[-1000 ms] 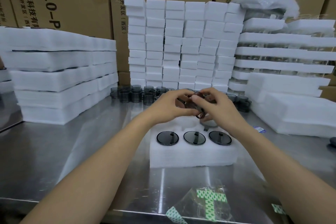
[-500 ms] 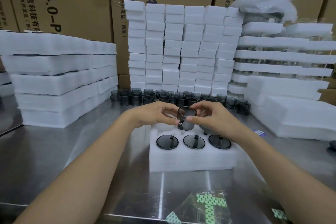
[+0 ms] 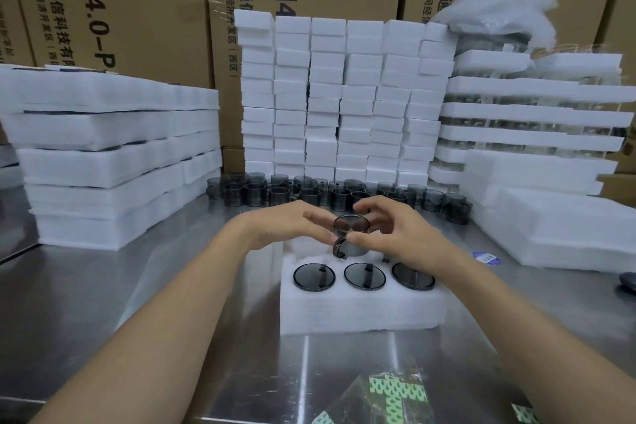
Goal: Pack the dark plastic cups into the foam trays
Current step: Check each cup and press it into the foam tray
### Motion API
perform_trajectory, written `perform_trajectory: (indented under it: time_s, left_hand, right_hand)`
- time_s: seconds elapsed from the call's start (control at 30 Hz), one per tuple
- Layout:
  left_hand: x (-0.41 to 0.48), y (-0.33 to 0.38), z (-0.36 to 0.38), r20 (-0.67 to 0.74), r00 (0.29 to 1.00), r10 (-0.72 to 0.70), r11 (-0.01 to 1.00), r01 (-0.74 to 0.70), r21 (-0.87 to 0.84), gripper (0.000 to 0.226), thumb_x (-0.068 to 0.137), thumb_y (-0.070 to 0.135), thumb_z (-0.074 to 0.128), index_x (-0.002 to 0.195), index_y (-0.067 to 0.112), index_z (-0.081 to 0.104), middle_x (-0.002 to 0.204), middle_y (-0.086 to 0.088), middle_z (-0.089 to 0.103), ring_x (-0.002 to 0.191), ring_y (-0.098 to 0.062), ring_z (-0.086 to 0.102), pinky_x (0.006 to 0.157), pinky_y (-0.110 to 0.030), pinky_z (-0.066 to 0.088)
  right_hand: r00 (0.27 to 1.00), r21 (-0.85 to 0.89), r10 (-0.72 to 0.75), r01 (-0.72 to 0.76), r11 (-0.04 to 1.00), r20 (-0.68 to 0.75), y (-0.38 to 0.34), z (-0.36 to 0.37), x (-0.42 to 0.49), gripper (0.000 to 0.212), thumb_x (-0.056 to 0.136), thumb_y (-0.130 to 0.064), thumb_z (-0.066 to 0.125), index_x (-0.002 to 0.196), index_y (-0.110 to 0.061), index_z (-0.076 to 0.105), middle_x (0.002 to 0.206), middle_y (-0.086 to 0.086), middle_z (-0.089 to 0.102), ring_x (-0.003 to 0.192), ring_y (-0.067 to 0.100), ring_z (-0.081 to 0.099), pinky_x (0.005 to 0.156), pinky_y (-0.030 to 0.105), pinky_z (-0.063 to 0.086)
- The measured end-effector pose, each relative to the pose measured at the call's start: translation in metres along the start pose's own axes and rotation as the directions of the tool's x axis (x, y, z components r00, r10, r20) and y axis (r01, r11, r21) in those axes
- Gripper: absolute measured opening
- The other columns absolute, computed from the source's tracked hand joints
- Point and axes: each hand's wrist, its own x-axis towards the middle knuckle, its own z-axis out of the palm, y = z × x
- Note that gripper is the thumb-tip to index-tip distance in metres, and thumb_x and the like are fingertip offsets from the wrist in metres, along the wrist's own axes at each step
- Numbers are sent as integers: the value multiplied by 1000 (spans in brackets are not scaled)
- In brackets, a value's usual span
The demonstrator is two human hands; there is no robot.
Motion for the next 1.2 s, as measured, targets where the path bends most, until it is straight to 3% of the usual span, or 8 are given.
perform_trajectory:
  time_s: [0.1, 0.2, 0.57, 0.7, 0.87, 1.03, 1.1, 1.2]
  left_hand:
    - [-1, 2, 0, 21, 1000, 0, 1000, 1, -21, 46, 90, 48, 78, 133, 35, 75, 138, 12, 72, 139, -7, 58, 129, -46, 30]
    - [-1, 3, 1, 21, 1000, 4, 999, -4, 32, 54, 83, 57, 84, 132, 39, 73, 135, 12, 73, 133, -9, 63, 125, -48, 36]
    - [-2, 7, 5, 2, 998, -65, 991, 65, 120, 49, 76, 67, 84, 121, 49, 76, 128, 19, 73, 129, -3, 62, 124, -44, 38]
    - [-1, 6, 5, -10, 997, -83, 980, 83, 181, 50, 72, 68, 87, 117, 51, 73, 139, 17, 66, 138, -2, 53, 125, -45, 35]
    - [-1, 7, 8, -5, 991, -133, 960, 130, 248, 50, 78, 67, 85, 123, 53, 70, 148, 11, 58, 146, -8, 45, 127, -46, 32]
    - [-4, 12, 8, 10, 980, -198, 954, 190, 233, 66, 82, 65, 83, 141, 52, 57, 153, 9, 51, 145, -12, 43, 117, -35, 32]
    - [-3, 12, 8, 0, 975, -221, 951, 216, 219, 66, 82, 61, 86, 139, 53, 54, 149, 4, 50, 140, -15, 46, 115, -34, 34]
    - [-1, 12, 11, -5, 967, -253, 947, 249, 201, 71, 81, 57, 89, 140, 53, 49, 152, -2, 50, 140, -20, 49, 122, -40, 35]
  right_hand:
    - [1000, -97, -26, 28, 995, 15, -3, 0, 0, 42, 88, -44, 85, 126, -40, 70, 107, -21, 76, 103, -1, 71, 95, 27, 56]
    - [999, -120, -40, 41, 992, 14, -6, -2, -1, 42, 87, -40, 86, 126, -34, 72, 107, -14, 77, 105, 3, 71, 96, 34, 59]
    - [998, -174, 14, -3, 985, 65, -4, -1, 1, 41, 90, -43, 81, 128, -33, 71, 104, -13, 77, 97, 4, 69, 85, 28, 55]
    - [992, -139, -14, 31, 990, 126, 0, -3, 2, 36, 88, -39, 85, 121, -37, 72, 107, -12, 76, 105, 6, 69, 95, 33, 53]
    - [989, -222, 21, 12, 975, 144, 2, -4, 4, 49, 78, -58, 84, 124, -45, 73, 126, -22, 69, 123, -3, 60, 107, 34, 49]
    - [973, -254, 83, -26, 967, 216, 3, -8, 3, 41, 82, -65, 81, 121, -57, 73, 126, -33, 67, 123, -13, 55, 97, 16, 41]
    - [971, -222, 97, -48, 974, 218, 5, -8, 2, 45, 83, -66, 80, 125, -52, 73, 125, -32, 69, 120, -16, 57, 95, 14, 41]
    - [962, -148, 154, -122, 981, 226, 4, -7, 4, 45, 87, -58, 80, 126, -36, 75, 125, -23, 72, 121, -6, 63, 109, 25, 46]
